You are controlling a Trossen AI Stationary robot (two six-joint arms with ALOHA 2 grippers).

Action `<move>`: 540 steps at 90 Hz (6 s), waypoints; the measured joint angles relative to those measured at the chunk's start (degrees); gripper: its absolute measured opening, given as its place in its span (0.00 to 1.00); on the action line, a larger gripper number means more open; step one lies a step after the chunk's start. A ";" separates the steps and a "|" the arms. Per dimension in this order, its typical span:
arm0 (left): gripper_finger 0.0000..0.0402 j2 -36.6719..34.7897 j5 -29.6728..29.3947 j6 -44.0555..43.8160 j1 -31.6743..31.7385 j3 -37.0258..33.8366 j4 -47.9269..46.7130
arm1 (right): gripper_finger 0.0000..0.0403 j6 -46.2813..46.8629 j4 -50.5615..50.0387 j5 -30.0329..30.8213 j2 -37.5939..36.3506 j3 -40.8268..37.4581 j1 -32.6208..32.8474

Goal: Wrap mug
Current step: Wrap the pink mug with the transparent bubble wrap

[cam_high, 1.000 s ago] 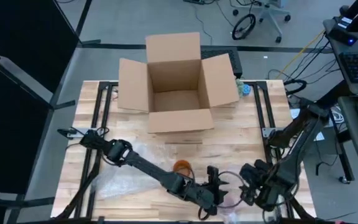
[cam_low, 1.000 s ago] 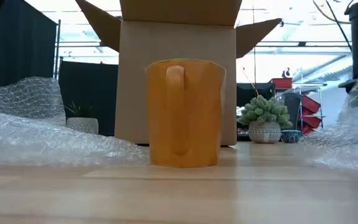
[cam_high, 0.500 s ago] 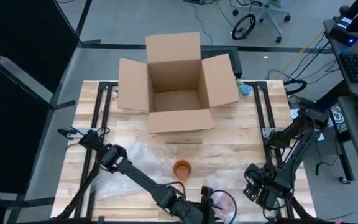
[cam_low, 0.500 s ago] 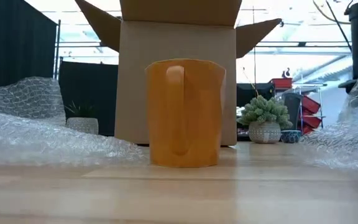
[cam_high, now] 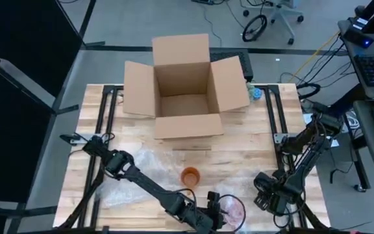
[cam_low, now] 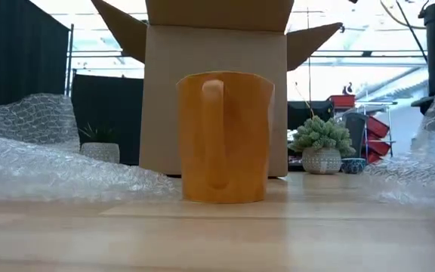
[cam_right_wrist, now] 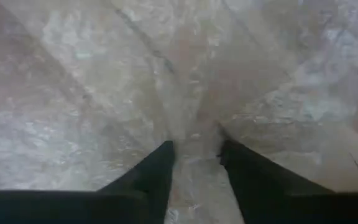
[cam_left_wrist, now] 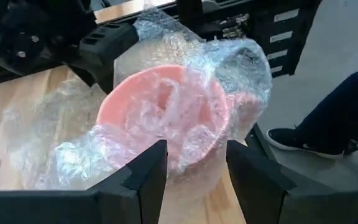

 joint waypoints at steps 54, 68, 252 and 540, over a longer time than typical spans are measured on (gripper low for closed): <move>0.38 0.00 -0.03 -0.05 0.61 0.00 -0.33 | 0.00 -0.81 -12.55 7.07 -2.87 12.06 -0.02; 0.38 0.00 -0.06 -0.21 0.90 0.00 -0.31 | 0.03 -3.32 -9.47 13.48 -2.87 14.54 -0.02; 0.38 -0.02 0.91 -4.38 1.87 0.07 -0.54 | 0.61 9.33 -12.10 1.78 -7.35 -3.39 -2.95; 0.38 3.41 3.64 -5.48 6.21 4.49 -2.24 | 0.00 -49.83 10.73 4.14 2.83 19.73 -12.00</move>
